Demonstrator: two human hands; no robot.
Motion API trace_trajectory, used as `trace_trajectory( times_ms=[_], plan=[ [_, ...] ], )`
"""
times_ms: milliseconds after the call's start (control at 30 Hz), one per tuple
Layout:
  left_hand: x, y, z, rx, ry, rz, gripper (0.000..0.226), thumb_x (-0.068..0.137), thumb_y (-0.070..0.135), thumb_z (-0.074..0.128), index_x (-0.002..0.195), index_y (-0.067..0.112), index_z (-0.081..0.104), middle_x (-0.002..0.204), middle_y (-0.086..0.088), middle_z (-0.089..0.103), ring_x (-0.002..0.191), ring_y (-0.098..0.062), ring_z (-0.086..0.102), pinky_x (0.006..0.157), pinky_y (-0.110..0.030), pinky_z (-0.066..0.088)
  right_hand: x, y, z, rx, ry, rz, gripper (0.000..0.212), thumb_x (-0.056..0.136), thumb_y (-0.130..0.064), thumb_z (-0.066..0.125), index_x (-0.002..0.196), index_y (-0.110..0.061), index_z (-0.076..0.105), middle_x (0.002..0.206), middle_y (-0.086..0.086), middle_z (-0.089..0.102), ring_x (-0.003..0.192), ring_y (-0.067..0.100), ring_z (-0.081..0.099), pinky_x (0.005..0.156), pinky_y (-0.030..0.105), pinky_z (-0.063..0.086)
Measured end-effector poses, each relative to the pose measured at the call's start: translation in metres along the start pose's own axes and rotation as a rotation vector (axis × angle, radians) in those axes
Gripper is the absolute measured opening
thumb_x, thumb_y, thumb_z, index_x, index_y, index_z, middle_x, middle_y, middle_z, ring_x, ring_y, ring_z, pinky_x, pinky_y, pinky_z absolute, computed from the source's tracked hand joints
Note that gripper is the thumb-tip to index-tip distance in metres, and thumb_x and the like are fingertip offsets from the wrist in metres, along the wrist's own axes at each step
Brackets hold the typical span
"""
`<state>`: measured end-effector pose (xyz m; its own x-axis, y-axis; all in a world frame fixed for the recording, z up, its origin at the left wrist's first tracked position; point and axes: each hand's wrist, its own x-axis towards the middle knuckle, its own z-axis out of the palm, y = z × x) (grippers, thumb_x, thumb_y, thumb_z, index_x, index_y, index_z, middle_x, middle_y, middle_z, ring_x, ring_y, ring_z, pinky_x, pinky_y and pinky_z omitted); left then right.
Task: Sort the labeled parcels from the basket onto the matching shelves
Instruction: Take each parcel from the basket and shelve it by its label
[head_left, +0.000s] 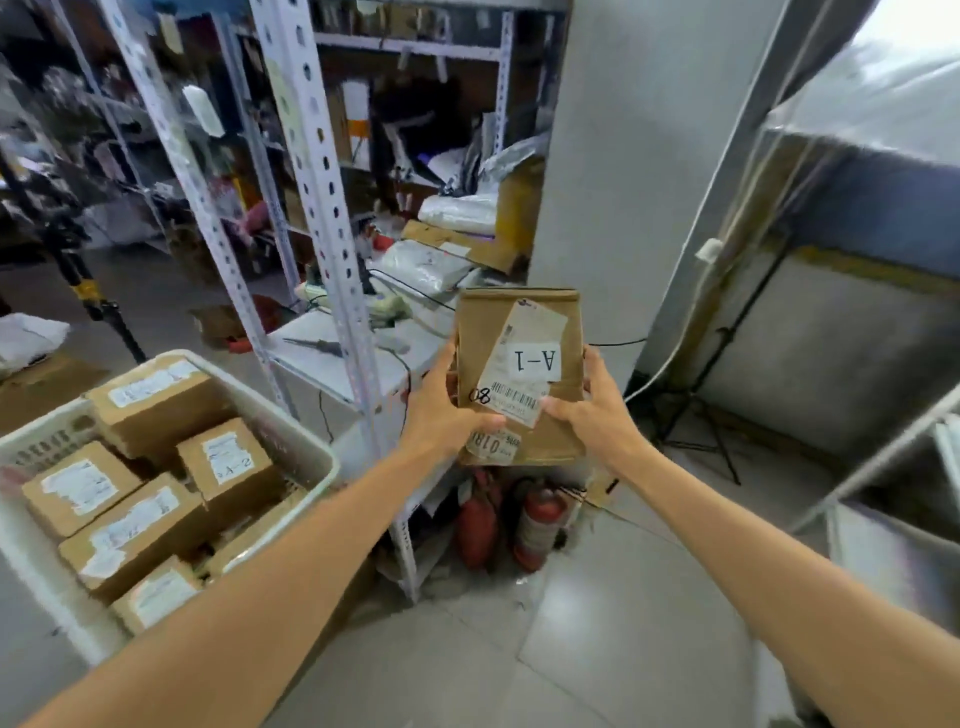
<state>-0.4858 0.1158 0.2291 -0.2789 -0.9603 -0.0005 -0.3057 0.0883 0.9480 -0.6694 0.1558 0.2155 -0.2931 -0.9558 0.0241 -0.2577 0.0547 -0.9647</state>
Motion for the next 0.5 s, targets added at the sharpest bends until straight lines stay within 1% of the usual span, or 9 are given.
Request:
trace_trajectory(
  times_ms=[67, 100, 167, 200, 267, 333, 400, 433, 500],
  plan=[
    [0.018, 0.015, 0.028, -0.020, -0.074, 0.038, 0.110, 0.063, 0.006, 0.086, 0.151, 0.029, 0.022, 0.133, 0.008, 0.048, 0.125, -0.013, 0.045, 0.106, -0.031, 0.038, -0.002, -0.002, -0.032, -0.010, 0.098, 0.011, 0.073, 0.082, -0.002, 0.068, 0.139, -0.030, 0.033, 0.109, -0.016, 0.060, 0.102, 0.004, 0.059, 0.094, 0.043, 0.051],
    [0.026, 0.023, 0.043, -0.034, -0.125, 0.055, 0.109, 0.064, 0.005, 0.085, 0.151, 0.028, 0.022, 0.132, 0.009, 0.047, 0.125, -0.010, 0.043, 0.102, -0.024, 0.036, -0.005, -0.003, -0.048, -0.015, 0.145, 0.021, 0.073, 0.083, -0.001, 0.068, 0.139, -0.031, 0.033, 0.108, -0.017, 0.059, 0.101, 0.004, 0.059, 0.094, 0.041, 0.052],
    [0.040, 0.040, 0.074, -0.064, -0.258, 0.094, 0.109, 0.066, 0.004, 0.084, 0.151, 0.029, 0.021, 0.135, 0.007, 0.047, 0.126, -0.010, 0.043, 0.094, -0.020, 0.038, -0.013, -0.005, -0.081, -0.012, 0.247, 0.047, 0.074, 0.084, -0.001, 0.066, 0.140, -0.032, 0.030, 0.108, -0.016, 0.059, 0.103, 0.006, 0.058, 0.094, 0.042, 0.052],
    [0.045, 0.051, 0.091, -0.082, -0.326, 0.114, 0.109, 0.067, 0.003, 0.083, 0.151, 0.031, 0.020, 0.136, 0.005, 0.047, 0.126, -0.012, 0.042, 0.096, -0.022, 0.039, -0.020, -0.007, -0.098, -0.009, 0.306, 0.055, 0.075, 0.084, 0.000, 0.066, 0.143, -0.030, 0.029, 0.109, -0.014, 0.059, 0.104, 0.008, 0.058, 0.095, 0.043, 0.051],
    [0.050, 0.073, 0.125, -0.088, -0.448, 0.168, 0.111, 0.065, 0.005, 0.084, 0.150, 0.036, 0.020, 0.138, 0.001, 0.048, 0.128, -0.019, 0.045, 0.102, -0.036, 0.042, -0.035, -0.010, -0.131, -0.027, 0.436, 0.076, 0.079, 0.084, -0.002, 0.067, 0.146, -0.026, 0.026, 0.109, -0.013, 0.060, 0.105, 0.008, 0.059, 0.097, 0.044, 0.050],
    [0.050, 0.099, 0.158, -0.115, -0.580, 0.223, 0.114, 0.062, 0.006, 0.085, 0.149, 0.040, 0.020, 0.132, 0.001, 0.053, 0.122, -0.022, 0.052, 0.097, -0.041, 0.049, -0.055, -0.015, -0.160, -0.067, 0.577, 0.094, 0.084, 0.079, -0.016, 0.074, 0.146, -0.027, 0.025, 0.112, -0.010, 0.060, 0.106, 0.010, 0.058, 0.099, 0.047, 0.048],
    [0.045, 0.122, 0.187, -0.134, -0.700, 0.282, 0.117, 0.059, 0.011, 0.086, 0.148, 0.043, 0.019, 0.125, -0.001, 0.057, 0.115, -0.023, 0.058, 0.094, -0.046, 0.052, -0.078, -0.020, -0.184, -0.094, 0.713, 0.113, 0.091, 0.070, -0.030, 0.078, 0.145, -0.029, 0.026, 0.123, -0.004, 0.059, 0.114, 0.017, 0.057, 0.099, 0.051, 0.047],
    [0.041, 0.132, 0.202, -0.131, -0.751, 0.313, 0.118, 0.057, 0.015, 0.086, 0.148, 0.045, 0.018, 0.123, -0.003, 0.058, 0.113, -0.024, 0.059, 0.093, -0.050, 0.052, -0.090, -0.024, -0.194, -0.116, 0.779, 0.125, 0.089, 0.072, -0.030, 0.078, 0.144, -0.029, 0.026, 0.127, -0.002, 0.057, 0.115, 0.018, 0.056, 0.099, 0.052, 0.047],
    [0.031, 0.151, 0.230, -0.144, -0.860, 0.356, 0.116, 0.059, 0.014, 0.086, 0.147, 0.048, 0.018, 0.120, -0.004, 0.059, 0.109, -0.023, 0.061, 0.091, -0.050, 0.053, -0.115, -0.028, -0.213, -0.157, 0.909, 0.143, 0.082, 0.079, -0.020, 0.076, 0.145, -0.028, 0.027, 0.127, -0.003, 0.056, 0.107, 0.013, 0.056, 0.099, 0.048, 0.048]
  ],
)
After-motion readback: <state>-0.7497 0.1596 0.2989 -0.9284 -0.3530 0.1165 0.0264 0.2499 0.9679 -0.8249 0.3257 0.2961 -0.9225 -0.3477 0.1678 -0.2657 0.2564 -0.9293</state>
